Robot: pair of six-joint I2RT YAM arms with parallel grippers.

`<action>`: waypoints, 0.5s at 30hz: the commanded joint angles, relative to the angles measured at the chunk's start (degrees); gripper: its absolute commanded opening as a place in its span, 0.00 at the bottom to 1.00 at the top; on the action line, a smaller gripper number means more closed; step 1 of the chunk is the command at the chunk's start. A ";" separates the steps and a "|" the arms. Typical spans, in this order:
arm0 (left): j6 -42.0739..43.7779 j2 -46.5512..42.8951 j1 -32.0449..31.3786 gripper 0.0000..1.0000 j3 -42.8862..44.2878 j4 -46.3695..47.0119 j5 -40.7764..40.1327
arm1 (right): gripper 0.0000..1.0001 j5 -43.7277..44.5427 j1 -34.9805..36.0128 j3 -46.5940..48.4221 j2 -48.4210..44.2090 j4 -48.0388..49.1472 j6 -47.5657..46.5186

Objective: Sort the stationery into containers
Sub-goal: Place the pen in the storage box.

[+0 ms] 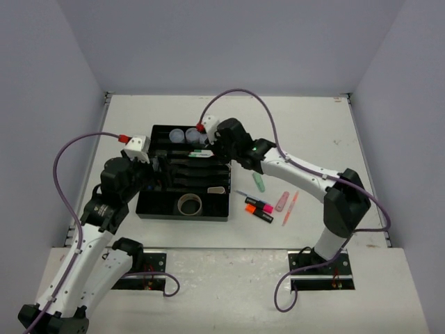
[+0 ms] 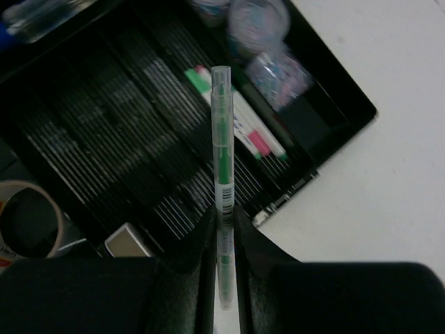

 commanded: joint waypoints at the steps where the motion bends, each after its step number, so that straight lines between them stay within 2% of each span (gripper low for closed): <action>1: -1.18 -2.16 0.23 1.00 0.93 -1.39 -11.23 | 0.00 -13.20 1.44 9.70 10.95 -0.74 -18.85; 4: -1.24 -2.54 0.24 1.00 0.93 -1.31 -10.80 | 0.00 -17.53 1.41 21.06 17.21 -8.77 -23.26; 8: -1.03 -2.00 0.23 1.00 0.75 -1.10 -8.82 | 0.00 -15.60 1.50 28.02 24.50 -13.95 -28.71; 15: -0.71 -1.84 0.32 1.00 0.75 -0.61 -7.46 | 0.02 -12.25 1.15 27.61 28.68 -13.89 -34.28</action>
